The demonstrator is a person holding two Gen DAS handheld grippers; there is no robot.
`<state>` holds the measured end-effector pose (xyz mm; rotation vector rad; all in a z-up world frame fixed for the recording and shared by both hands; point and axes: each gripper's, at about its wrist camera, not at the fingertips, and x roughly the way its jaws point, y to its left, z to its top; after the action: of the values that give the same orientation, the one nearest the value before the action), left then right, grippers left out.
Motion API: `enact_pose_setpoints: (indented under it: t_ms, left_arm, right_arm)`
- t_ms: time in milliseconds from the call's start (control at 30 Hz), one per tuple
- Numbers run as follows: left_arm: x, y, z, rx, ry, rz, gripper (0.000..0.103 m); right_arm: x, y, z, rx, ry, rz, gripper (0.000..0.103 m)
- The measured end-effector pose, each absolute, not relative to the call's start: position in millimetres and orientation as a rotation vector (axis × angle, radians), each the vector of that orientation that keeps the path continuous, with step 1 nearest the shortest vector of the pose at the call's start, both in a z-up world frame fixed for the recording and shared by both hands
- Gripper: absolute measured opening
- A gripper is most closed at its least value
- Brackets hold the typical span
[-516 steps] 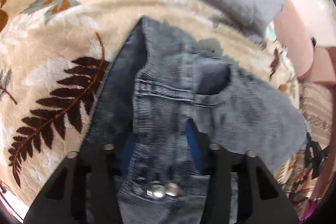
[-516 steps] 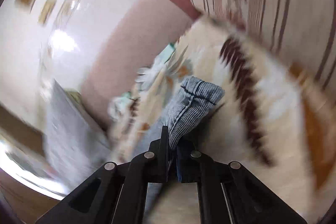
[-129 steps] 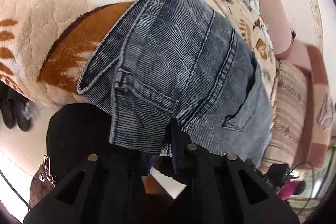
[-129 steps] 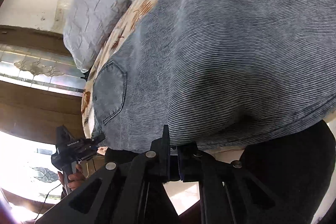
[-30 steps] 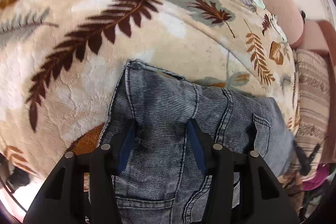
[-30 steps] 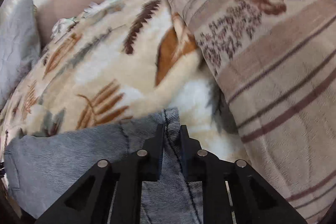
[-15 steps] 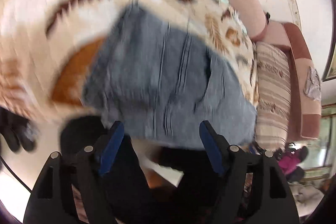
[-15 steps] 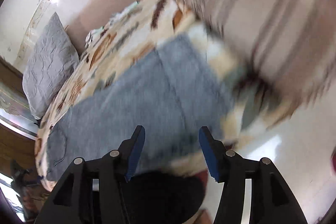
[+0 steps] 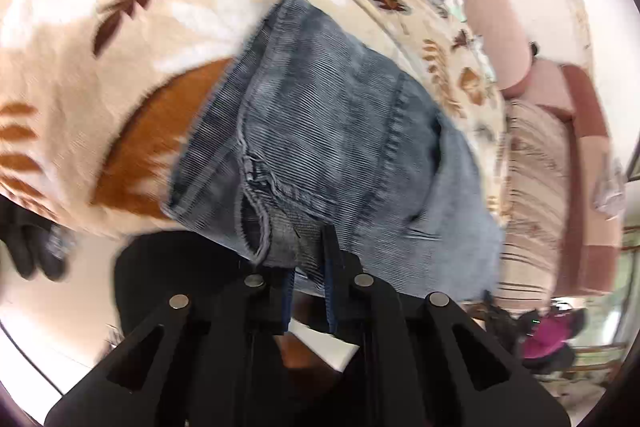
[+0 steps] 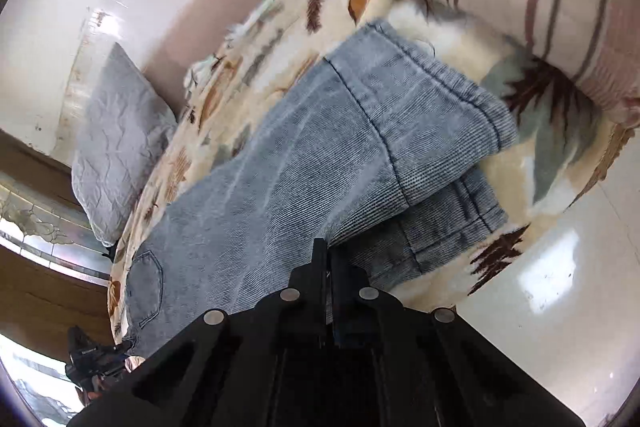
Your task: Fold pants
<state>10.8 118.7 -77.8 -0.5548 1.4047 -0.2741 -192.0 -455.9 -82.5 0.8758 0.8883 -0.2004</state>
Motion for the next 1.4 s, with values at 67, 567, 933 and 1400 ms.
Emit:
enact_pose_setpoints:
  t_ms: [67, 567, 933, 1400]
  left_arm:
    - [15, 123, -101, -0.558, 1.468, -0.214, 0.010]
    - [-10, 71, 14, -0.226, 1.285, -0.560, 0.068]
    - [22, -143, 39, 0.157, 1.315, -0.780, 0.075]
    - [59, -423, -19, 0.341, 1.440, -0.881, 0.075]
  right_arm:
    - [-196, -456, -98, 0.903, 0.933, -0.214, 0.001]
    - [-247, -497, -110, 1.079, 0.773, -0.344, 0.043]
    - [-243, -517, -146, 1.234, 0.672, -0.335, 0.059]
    - [-229, -525, -148, 1.245, 0.604, -0.178, 0.058]
